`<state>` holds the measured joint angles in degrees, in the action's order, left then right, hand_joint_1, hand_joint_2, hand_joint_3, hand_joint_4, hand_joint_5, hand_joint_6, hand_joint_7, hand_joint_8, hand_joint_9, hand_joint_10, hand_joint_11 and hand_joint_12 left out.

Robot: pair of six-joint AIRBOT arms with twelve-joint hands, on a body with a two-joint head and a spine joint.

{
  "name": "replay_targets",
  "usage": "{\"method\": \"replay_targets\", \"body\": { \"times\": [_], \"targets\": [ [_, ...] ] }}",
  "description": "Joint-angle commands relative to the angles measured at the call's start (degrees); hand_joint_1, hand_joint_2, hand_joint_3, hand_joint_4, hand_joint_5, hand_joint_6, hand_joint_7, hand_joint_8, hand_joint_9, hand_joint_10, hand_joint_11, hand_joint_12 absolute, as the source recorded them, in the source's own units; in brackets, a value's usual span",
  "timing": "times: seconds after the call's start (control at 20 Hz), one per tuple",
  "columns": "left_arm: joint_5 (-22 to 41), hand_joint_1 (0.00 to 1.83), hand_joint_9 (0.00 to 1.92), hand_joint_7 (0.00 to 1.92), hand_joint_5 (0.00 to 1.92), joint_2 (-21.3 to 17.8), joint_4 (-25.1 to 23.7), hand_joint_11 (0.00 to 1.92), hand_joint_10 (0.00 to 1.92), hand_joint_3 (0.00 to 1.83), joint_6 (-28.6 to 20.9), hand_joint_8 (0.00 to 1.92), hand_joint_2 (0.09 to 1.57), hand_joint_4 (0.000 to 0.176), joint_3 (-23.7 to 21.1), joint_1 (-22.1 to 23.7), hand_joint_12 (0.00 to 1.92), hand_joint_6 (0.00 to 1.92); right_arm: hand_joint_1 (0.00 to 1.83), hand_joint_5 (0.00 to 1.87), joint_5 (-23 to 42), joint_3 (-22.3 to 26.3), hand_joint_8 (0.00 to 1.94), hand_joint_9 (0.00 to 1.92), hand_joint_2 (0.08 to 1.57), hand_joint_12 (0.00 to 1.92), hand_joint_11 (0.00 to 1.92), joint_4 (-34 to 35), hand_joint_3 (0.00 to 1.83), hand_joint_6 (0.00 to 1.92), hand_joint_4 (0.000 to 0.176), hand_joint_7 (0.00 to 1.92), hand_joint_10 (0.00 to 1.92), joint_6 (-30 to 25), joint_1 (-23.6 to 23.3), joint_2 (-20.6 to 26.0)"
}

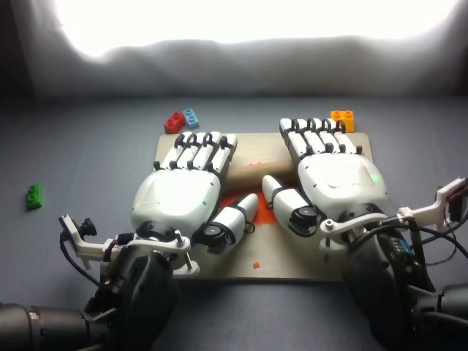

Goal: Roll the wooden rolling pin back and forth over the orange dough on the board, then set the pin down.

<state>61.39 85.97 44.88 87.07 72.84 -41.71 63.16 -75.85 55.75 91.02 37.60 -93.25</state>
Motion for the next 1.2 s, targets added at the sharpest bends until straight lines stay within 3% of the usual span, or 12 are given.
{"method": "replay_targets", "body": {
  "times": [0.0, 1.15],
  "targets": [
    [5.1, 0.0, 0.0, 0.01, 0.0, 0.0, -3.0, 0.0, 0.0, 0.0, -0.1, 0.0, 1.49, 0.0, 0.4, 0.4, 0.0, 0.0, 0.0, 0.02, 4.8, -0.4, 0.01, 0.0, 1.55, 0.0, 0.0, -3.5, 0.0, 0.01, 0.0, 0.02, 0.0, -0.4, -0.7, 0.1],
    [3.3, 0.0, 0.0, 0.0, 0.0, 1.2, -3.0, 0.0, 0.0, 0.0, -3.2, 0.0, 1.49, 0.0, 5.0, 1.5, 0.0, 0.0, 0.0, 0.05, 3.2, -3.8, 0.0, 0.0, 1.57, 0.0, 0.0, -1.3, 0.01, 0.01, 0.0, 0.04, 0.0, -0.9, -2.0, -0.6]
  ]
}}
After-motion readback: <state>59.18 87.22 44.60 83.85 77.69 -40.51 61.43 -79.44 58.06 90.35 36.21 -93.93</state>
